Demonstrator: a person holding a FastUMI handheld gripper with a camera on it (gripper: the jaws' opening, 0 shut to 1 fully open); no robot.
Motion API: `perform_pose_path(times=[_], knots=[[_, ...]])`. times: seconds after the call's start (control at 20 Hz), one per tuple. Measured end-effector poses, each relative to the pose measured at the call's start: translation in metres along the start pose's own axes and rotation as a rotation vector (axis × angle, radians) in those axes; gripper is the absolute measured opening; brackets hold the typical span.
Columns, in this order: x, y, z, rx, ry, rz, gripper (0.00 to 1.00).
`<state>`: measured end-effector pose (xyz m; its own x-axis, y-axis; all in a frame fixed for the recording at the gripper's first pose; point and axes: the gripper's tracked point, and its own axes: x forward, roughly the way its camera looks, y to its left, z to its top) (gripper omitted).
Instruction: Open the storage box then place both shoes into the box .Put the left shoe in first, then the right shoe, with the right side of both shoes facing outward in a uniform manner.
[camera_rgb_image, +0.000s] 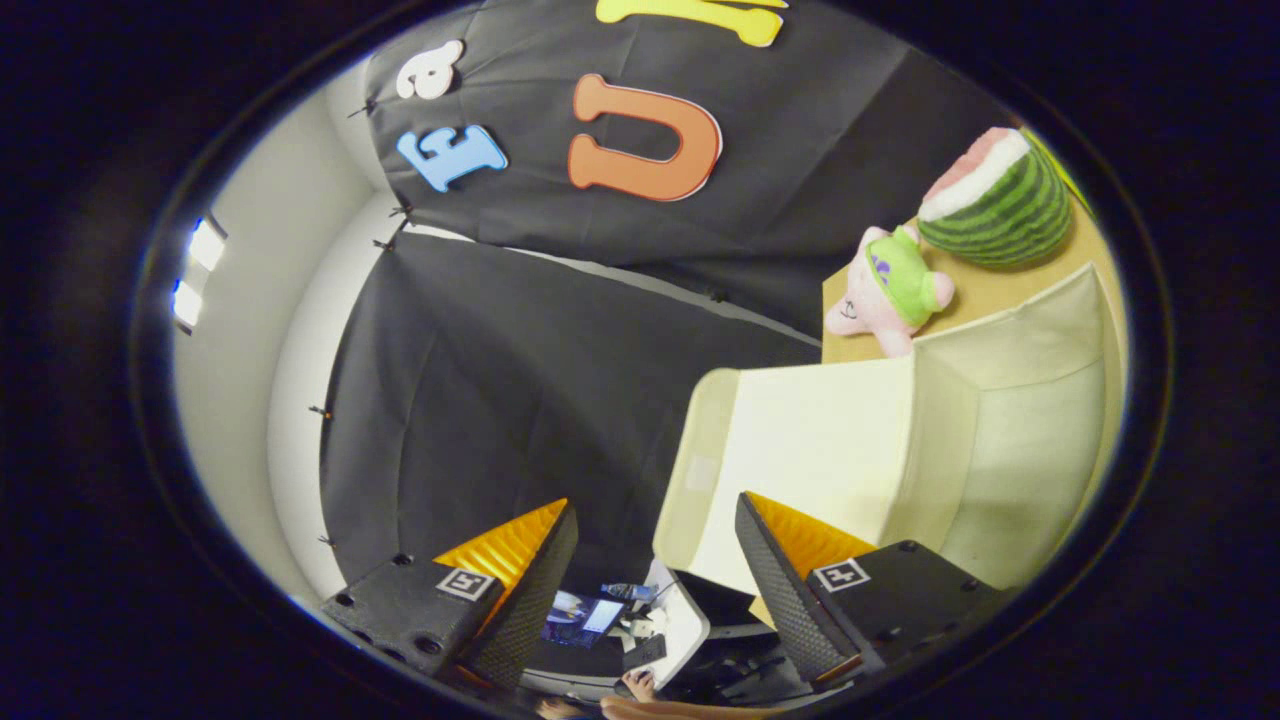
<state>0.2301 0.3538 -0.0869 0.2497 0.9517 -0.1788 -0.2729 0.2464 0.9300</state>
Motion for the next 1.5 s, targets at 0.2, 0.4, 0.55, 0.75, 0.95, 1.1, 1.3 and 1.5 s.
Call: perform_pose_path(times=[0.2, 0.4, 0.55, 0.75, 0.95, 1.1, 1.3, 1.5], knots=[[-0.039, -0.003, 0.0, 0.022, -0.028, -0.019, 0.99], [-0.082, -0.031, -0.003, -0.004, -0.052, -0.128, 0.99], [-0.12, -0.059, 0.009, -0.048, -0.116, -0.24, 1.0], [-0.161, -0.104, 0.001, -0.075, -0.094, -0.384, 1.0], [-0.2, -0.158, -0.01, -0.126, -0.044, -0.58, 1.0], [-0.231, -0.188, -0.018, -0.171, -0.006, -0.696, 1.0], [-0.277, -0.213, -0.021, -0.209, 0.006, -0.811, 1.0], [-0.313, -0.235, -0.019, -0.203, -0.011, -0.885, 1.0]])
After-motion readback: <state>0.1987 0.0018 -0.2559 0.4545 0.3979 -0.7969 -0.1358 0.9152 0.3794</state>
